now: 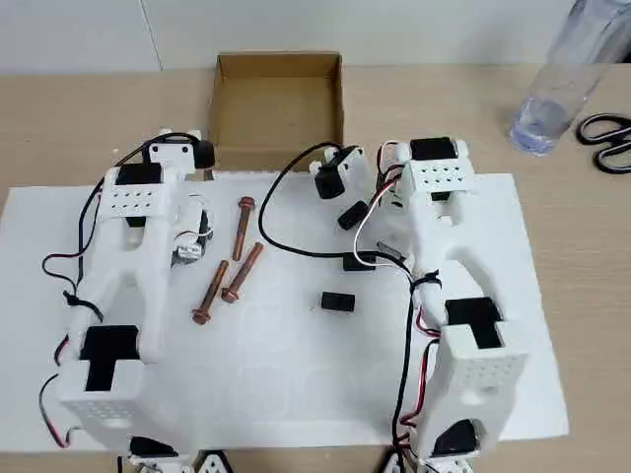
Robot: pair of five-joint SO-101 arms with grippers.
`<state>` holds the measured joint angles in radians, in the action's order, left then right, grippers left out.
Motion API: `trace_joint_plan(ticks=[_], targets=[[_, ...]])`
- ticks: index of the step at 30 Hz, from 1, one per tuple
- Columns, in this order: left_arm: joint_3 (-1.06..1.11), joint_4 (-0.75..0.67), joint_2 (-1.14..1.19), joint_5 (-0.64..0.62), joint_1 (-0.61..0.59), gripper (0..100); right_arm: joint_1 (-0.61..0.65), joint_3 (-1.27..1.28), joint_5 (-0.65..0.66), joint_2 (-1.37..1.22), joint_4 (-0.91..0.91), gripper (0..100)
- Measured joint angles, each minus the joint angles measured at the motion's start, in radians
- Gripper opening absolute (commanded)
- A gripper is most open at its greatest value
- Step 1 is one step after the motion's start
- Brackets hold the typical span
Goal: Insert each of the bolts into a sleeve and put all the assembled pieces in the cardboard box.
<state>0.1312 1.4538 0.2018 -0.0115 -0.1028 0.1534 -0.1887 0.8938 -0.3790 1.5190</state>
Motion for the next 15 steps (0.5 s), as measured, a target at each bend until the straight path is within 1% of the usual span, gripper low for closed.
trace_joint_plan(ticks=[4, 11, 15], targets=[[0.000, 0.000, 0.000, 0.000, 0.000, 1, 0.000, 0.000, -0.005, 0.000, 0.006, 19.0], [0.000, 0.000, 0.000, -0.002, 0.000, 1, 0.002, 0.000, -0.049, -0.020, 0.006, 19.0], [0.000, 0.000, 0.000, -0.002, 0.000, 1, 0.009, 0.000, -0.068, -0.048, -0.031, 19.0]])
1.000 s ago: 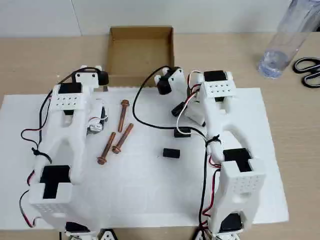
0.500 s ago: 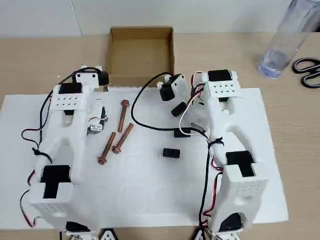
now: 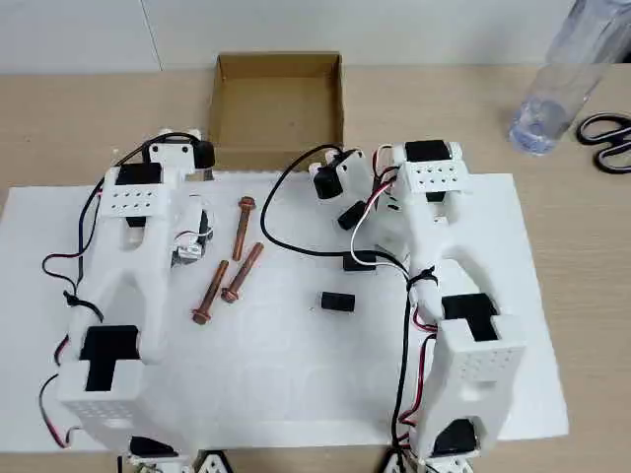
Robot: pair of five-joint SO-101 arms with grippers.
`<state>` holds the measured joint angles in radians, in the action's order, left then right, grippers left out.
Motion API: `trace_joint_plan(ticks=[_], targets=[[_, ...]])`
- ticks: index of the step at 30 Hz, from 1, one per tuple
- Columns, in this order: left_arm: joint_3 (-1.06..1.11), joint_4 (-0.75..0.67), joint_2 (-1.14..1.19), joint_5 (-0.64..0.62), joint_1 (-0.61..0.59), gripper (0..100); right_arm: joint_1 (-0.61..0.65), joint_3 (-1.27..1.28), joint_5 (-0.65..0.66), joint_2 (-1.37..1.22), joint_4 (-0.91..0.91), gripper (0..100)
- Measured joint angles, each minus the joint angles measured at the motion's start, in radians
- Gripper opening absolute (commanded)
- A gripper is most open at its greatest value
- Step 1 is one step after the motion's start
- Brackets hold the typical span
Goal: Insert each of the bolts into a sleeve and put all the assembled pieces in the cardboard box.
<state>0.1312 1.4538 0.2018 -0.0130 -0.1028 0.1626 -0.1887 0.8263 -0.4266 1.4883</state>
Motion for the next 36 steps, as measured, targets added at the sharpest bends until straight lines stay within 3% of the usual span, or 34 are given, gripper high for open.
trace_joint_plan(ticks=[5, 17, 28, 36], targets=[[0.000, 0.000, 0.000, 0.000, 0.000, 1, 0.000, 0.000, -0.002, -0.046, -0.023, 18.2], [0.000, 0.000, 0.000, 0.000, 0.000, 1, -0.011, -0.020, 0.000, -0.091, -0.044, 1.2], [0.014, 0.000, 0.000, 0.000, 0.000, 1, -0.011, -0.043, -0.003, -0.100, -0.040, 1.4], [0.028, 0.000, 0.002, 0.000, 0.000, 1, 0.000, -0.069, -0.135, -0.015, 0.006, 0.9]])
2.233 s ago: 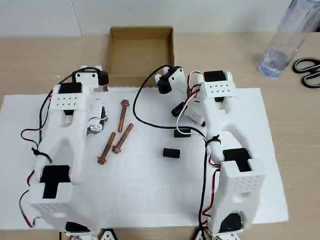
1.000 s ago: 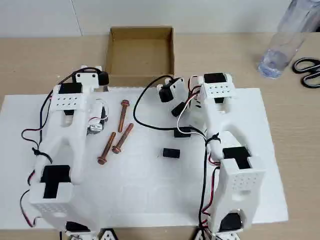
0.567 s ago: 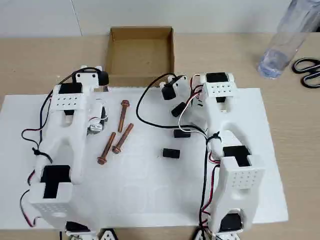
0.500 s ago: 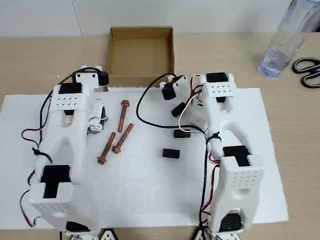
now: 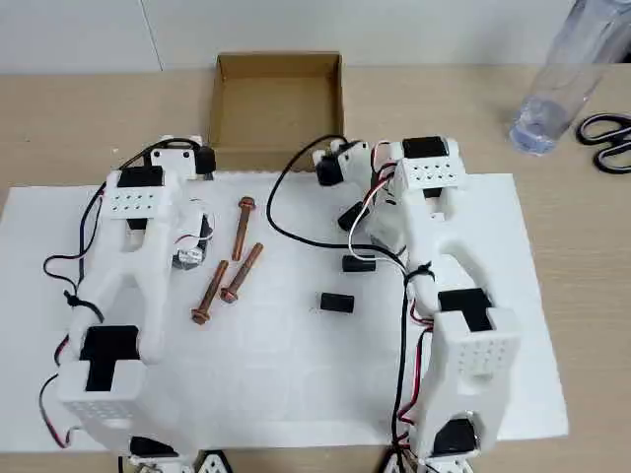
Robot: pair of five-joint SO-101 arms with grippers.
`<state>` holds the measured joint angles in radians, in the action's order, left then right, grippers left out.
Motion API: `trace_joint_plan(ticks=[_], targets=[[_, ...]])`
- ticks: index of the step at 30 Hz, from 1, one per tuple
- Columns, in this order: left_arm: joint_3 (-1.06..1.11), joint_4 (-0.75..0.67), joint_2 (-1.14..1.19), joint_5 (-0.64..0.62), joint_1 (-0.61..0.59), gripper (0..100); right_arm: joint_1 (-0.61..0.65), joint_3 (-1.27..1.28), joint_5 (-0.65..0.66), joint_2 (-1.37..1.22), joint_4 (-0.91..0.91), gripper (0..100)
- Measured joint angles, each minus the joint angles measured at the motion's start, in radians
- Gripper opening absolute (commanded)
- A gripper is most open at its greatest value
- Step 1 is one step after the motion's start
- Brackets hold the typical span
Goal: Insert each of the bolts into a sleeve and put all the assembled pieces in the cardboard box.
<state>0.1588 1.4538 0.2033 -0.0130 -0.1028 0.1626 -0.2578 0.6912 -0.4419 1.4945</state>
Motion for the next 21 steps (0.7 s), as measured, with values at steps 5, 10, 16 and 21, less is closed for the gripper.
trace_joint_plan(ticks=[5, 10, 16, 21], targets=[[0.000, -0.002, 0.015, 0.000, 0.049, 1, -0.005, -0.002, -0.114, 0.084, 0.068, 0.8], [-0.025, 0.017, 0.017, 0.003, 0.121, 1, -0.057, -0.002, -0.198, 0.138, 0.161, 0.8], [-0.305, 0.180, 0.017, 0.000, 0.143, 1, -0.181, 0.000, -0.245, 0.209, 0.193, 0.8], [-0.594, 0.265, 0.083, -0.011, 0.147, 1, -0.213, 0.060, -0.253, 0.269, 0.193, 0.8]])
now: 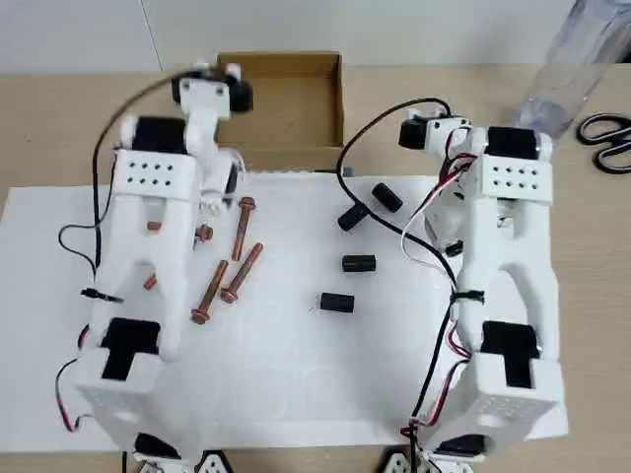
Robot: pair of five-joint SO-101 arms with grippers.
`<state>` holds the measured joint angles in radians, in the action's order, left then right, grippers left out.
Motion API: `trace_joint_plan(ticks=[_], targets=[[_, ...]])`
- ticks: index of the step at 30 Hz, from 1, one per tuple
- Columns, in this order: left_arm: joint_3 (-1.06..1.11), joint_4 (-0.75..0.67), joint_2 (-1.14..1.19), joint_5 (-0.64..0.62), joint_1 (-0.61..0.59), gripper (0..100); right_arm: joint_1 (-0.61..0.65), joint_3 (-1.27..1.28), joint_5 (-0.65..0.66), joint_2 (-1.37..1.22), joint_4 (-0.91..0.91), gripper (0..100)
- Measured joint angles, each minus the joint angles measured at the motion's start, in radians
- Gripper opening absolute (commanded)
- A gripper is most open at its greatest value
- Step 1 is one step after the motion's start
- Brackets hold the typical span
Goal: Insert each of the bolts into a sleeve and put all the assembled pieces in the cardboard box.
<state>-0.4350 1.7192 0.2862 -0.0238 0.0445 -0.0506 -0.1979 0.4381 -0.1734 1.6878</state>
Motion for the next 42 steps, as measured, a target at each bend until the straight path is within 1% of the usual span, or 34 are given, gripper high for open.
trace_joint_plan(ticks=[8, 12, 15, 19, 24, 27, 32, 42], targets=[[-0.063, 0.012, 0.190, -0.074, -0.003, 1, -0.002, 0.104, -0.005, 0.046, 0.000, 0.9], [-0.117, 0.014, 0.252, -0.075, 0.021, 1, -0.002, 0.170, -0.005, 0.054, -0.005, 0.9], [-0.161, 0.014, 0.288, -0.075, 0.043, 1, -0.002, 0.230, -0.005, 0.063, -0.038, 0.9], [-0.238, 0.014, 0.361, -0.112, 0.071, 1, -0.002, 0.316, -0.005, 0.083, -0.086, 0.9], [-0.325, 0.014, 0.453, -0.138, 0.074, 1, -0.002, 0.390, -0.005, 0.124, -0.121, 0.9], [-0.364, 0.015, 0.482, -0.143, 0.074, 1, -0.002, 0.405, -0.005, 0.146, -0.124, 0.9], [-0.411, 0.014, 0.512, -0.144, 0.072, 9, -0.002, 0.413, -0.005, 0.158, -0.124, 0.9], [-0.413, 0.014, 0.529, -0.144, 0.069, 9, -0.002, 0.413, -0.005, 0.158, -0.124, 0.9]])
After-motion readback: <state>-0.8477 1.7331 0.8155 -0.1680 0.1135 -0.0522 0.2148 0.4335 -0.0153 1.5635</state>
